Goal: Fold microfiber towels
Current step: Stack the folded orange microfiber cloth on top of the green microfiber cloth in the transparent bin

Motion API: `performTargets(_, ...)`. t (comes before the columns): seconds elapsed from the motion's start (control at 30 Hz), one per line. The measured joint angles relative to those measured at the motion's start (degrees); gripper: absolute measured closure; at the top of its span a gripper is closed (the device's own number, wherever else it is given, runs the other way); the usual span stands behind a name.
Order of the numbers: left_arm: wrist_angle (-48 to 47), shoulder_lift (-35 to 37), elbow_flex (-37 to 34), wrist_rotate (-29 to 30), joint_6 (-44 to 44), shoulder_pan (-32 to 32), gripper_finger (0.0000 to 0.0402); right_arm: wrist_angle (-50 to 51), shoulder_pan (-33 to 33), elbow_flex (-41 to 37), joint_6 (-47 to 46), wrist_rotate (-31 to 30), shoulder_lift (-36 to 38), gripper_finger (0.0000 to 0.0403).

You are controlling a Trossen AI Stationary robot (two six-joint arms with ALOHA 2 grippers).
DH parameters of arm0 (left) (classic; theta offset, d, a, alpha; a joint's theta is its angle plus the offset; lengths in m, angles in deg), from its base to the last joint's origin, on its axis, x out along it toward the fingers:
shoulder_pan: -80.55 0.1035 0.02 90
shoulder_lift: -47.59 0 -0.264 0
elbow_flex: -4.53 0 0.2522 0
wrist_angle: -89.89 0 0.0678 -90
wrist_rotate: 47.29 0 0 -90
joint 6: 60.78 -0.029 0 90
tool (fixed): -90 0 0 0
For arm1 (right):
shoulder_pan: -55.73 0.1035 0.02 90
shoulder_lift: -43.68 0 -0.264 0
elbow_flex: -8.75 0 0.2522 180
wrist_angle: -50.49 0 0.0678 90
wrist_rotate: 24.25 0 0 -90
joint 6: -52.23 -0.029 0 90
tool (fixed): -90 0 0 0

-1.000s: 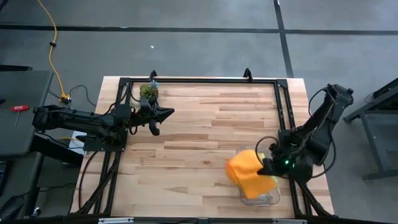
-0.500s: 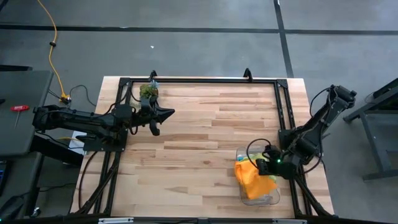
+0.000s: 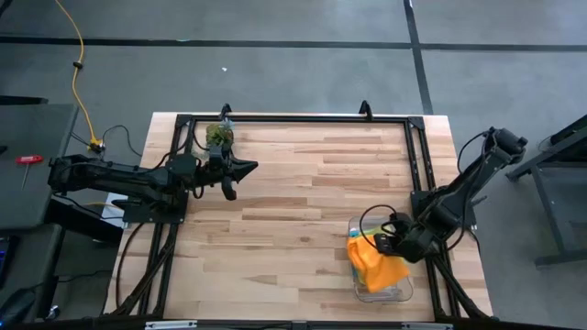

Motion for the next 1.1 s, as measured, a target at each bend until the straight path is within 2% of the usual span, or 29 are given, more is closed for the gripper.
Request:
performTargets(0.23, 0.0, 0.0, 0.0, -0.1, 0.1, 0.0, 0.0401, 0.4, 0.0, -0.2, -0.8, 1.1, -1.7, 0.0394)
performTargets(0.33, 0.0, 0.0, 0.0, -0.1, 0.0, 0.0, 0.0401, 0.5, 0.0, -0.2, 0.0, 1.5, -1.5, 0.0358)
performTargets(0.43, 0.0, 0.0, 0.0, -0.1, 0.0, 0.0, 0.0402, 2.3, 0.0, 0.0, 1.7, 2.0, -0.7, 0.0303)
performTargets(0.6, -0.1, 0.0, 0.0, -0.1, -0.1, 0.0, 0.0402, 17.0, 0.0, 5.1, 4.5, 3.6, 2.7, 0.0219)
performTargets(0.73, -0.3, 0.0, 0.0, -0.1, -0.1, 0.0, 0.0401, 31.1, 0.0, 11.6, 8.0, 2.8, 5.3, 0.0187)
performTargets(0.87, -1.5, 0.0, 0.0, -0.3, -0.1, 0.0, 0.0401, 35.2, 0.0, 16.9, 12.6, -1.5, 6.2, 0.0184)
performTargets(0.97, -1.7, 0.0, 0.0, -0.3, 0.0, 0.0, 0.0401, 31.5, -0.2, 19.4, 19.9, -5.1, 5.4, 0.0199)
performTargets(1.03, -1.7, 0.0, 0.0, -0.3, -0.1, 0.0, 0.0401, 27.7, -1.2, 20.3, 25.7, -5.0, 3.3, 0.0233)
performTargets(1.1, -1.7, 0.0, 0.0, -0.3, 0.0, 0.0, 0.0402, 24.1, -2.5, 21.1, 31.8, -2.6, -0.1, 0.0291)
